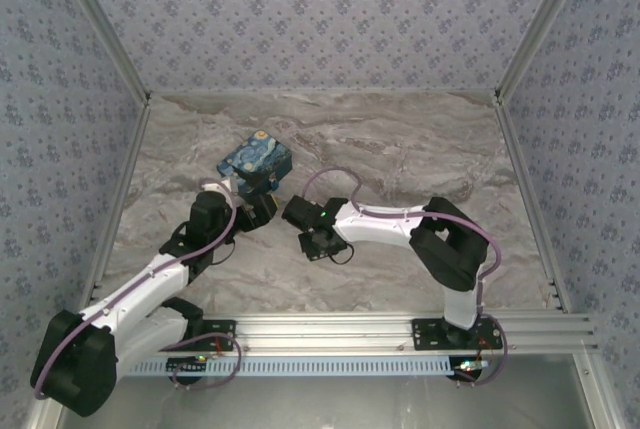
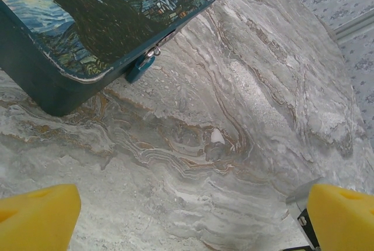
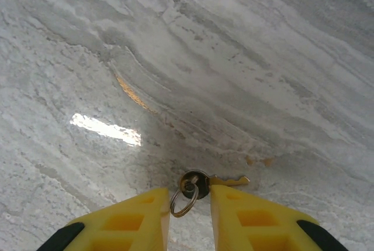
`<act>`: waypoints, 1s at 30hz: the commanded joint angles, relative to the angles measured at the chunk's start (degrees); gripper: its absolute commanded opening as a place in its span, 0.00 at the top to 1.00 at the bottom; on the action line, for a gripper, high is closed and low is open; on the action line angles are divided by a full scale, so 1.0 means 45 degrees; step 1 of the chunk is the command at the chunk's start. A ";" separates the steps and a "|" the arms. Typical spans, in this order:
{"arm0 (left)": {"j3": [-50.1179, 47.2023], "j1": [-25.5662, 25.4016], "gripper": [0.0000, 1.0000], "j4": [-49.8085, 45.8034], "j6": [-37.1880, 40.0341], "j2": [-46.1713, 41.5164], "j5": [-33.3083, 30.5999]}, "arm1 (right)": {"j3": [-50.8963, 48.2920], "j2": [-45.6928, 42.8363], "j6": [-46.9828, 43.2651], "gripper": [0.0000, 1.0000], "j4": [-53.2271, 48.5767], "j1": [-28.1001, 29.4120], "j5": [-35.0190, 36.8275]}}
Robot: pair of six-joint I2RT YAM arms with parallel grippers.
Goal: Unlock the padlock with the key
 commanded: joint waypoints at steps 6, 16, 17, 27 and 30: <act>0.0389 -0.0092 0.01 -0.0243 0.0179 -0.0301 -0.0175 | 0.0236 0.0166 -0.0102 0.73 -0.0363 -0.0055 0.0354; 0.0415 -0.0087 0.01 -0.0317 0.0203 -0.0391 -0.0205 | 0.0333 0.0601 -0.0185 0.77 -0.0255 -0.0045 0.0153; 0.0419 -0.0092 0.01 -0.0336 0.0203 -0.0403 -0.0214 | 0.0328 0.0633 -0.0217 0.78 -0.0255 -0.0052 0.0125; 0.0574 -0.0092 0.01 -0.0947 0.0195 -0.0737 -0.0217 | -0.0271 0.0106 -0.0628 0.95 -0.0276 -0.0380 -0.0264; 0.0738 -0.0071 0.01 -0.1401 0.0006 -0.0961 -0.0124 | -0.1114 -0.0649 -0.1681 1.00 -0.0005 -0.0638 -0.0296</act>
